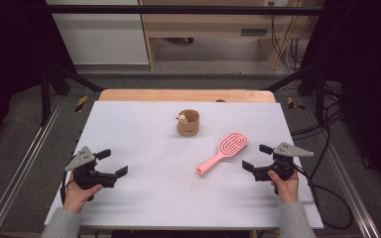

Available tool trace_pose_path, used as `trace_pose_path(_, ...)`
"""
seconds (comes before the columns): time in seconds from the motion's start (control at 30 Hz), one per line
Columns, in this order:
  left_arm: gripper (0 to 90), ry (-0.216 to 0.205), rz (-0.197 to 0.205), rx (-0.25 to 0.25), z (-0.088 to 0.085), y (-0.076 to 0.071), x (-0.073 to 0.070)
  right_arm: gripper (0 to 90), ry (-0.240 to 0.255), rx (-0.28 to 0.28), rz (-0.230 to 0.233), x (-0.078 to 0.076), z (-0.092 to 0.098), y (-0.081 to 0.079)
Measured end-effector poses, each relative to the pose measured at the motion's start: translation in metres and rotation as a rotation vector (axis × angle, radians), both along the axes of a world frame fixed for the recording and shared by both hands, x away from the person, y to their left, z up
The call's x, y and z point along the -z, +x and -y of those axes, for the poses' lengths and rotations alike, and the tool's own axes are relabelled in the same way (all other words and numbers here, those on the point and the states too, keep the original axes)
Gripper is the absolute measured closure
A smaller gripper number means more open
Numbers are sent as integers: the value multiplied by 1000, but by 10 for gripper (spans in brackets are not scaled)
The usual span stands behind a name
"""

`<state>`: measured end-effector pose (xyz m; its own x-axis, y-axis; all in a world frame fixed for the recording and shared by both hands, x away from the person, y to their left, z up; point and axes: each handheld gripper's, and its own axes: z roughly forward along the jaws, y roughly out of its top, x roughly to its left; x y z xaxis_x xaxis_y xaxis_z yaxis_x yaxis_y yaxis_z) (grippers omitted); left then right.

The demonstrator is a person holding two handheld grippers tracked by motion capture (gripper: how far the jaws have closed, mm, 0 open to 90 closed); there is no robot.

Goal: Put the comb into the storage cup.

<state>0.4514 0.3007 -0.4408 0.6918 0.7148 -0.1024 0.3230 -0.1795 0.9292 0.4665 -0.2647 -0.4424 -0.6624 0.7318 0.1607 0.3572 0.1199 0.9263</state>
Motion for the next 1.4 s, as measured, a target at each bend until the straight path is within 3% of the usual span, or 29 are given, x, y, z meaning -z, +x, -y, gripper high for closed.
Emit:
trace_pose_path(0.7, 16, 5, -8, -9, -1, 1, 2, 4, -26, -15, 8, -6, -9, -1)
trace_pose_path(1.17, 17, 4, -10, -16, -2, 2, 3, 10, -60, -30, 9, -11, -25, -1)
trace_pose_path(1.4, 18, 7, -10, -19, -2, 2, 3, 64, -81, -27, -2, -14, -41, 2)
